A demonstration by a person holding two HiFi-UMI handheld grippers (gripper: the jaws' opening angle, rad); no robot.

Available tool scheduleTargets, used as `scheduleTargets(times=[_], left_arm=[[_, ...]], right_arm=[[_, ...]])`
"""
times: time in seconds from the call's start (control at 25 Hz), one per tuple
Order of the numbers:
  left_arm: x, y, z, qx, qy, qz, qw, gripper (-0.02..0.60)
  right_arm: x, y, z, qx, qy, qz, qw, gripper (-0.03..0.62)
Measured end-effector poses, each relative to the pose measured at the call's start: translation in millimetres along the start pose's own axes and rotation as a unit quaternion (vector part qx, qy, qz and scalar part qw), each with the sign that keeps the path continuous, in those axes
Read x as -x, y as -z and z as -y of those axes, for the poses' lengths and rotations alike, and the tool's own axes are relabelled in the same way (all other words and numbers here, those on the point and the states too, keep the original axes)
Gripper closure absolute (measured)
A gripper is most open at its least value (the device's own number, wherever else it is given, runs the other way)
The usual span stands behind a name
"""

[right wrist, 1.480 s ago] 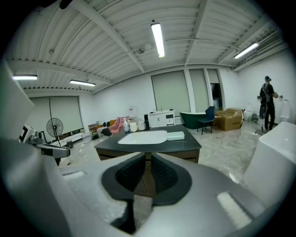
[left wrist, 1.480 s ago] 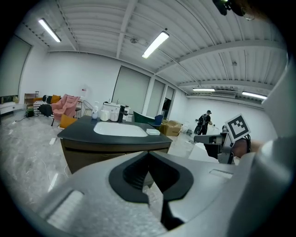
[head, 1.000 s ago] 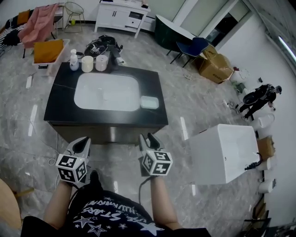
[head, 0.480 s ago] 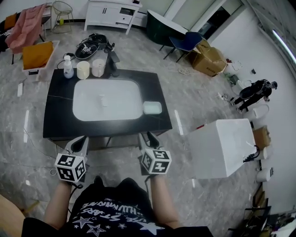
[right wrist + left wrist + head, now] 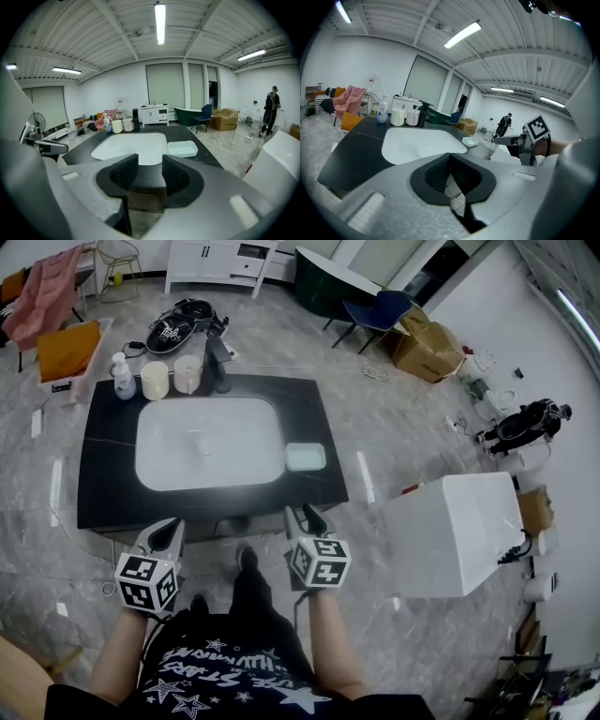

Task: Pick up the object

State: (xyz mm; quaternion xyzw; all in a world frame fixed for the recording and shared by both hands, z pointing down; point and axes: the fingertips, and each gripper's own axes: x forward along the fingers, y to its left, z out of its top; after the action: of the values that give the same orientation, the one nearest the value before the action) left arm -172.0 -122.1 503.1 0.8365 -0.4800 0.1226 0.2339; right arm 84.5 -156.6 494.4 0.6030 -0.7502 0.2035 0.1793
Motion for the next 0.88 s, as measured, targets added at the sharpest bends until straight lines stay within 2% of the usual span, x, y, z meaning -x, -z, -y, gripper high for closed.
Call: scheduleTargets(times=[0.52,0.88], left_arm=[[-118,-49,36,-0.007,-0.012,-0.011,0.9999,0.574],[-183,-79,55,-0.015,-0.018,-0.021,0.9995,0.574]], right_arm=[[-74,-47,117,-0.011,-0.002,-0.002,1.0,0.43],[-127,-59,166,-0.012,-0.02,-0.032,0.999,0.43]])
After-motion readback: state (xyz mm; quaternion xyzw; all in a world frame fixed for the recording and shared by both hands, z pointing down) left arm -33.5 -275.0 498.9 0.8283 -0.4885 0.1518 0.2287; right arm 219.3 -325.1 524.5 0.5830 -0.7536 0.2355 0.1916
